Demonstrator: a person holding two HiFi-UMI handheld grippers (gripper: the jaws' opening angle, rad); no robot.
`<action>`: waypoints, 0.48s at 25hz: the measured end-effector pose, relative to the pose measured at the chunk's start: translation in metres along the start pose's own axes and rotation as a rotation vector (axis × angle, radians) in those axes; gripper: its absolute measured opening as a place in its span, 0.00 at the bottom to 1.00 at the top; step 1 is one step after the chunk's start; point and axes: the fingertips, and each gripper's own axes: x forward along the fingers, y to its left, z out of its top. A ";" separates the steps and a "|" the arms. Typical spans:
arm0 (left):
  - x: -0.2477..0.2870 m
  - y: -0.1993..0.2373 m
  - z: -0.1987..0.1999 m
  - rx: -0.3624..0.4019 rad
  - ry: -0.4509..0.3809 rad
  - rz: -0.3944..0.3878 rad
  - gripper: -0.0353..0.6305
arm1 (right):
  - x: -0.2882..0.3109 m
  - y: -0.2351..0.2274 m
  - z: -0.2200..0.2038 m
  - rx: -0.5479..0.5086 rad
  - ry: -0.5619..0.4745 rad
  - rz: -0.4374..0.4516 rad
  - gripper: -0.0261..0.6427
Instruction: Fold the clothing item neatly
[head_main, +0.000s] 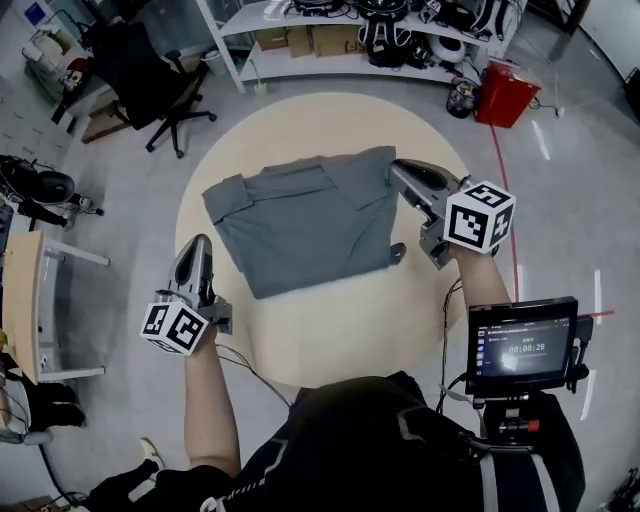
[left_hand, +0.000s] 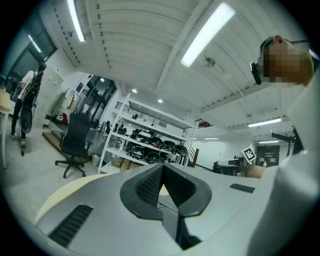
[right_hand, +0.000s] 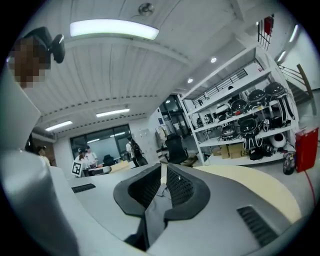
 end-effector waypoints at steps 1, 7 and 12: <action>-0.003 -0.015 0.002 0.022 -0.003 -0.003 0.06 | -0.003 0.009 0.000 -0.026 0.002 0.005 0.09; -0.019 -0.085 0.017 0.119 -0.024 -0.045 0.06 | -0.025 0.044 -0.001 -0.102 -0.001 0.026 0.05; -0.036 -0.110 0.010 0.127 -0.014 -0.036 0.06 | -0.041 0.065 -0.018 -0.136 0.003 0.041 0.05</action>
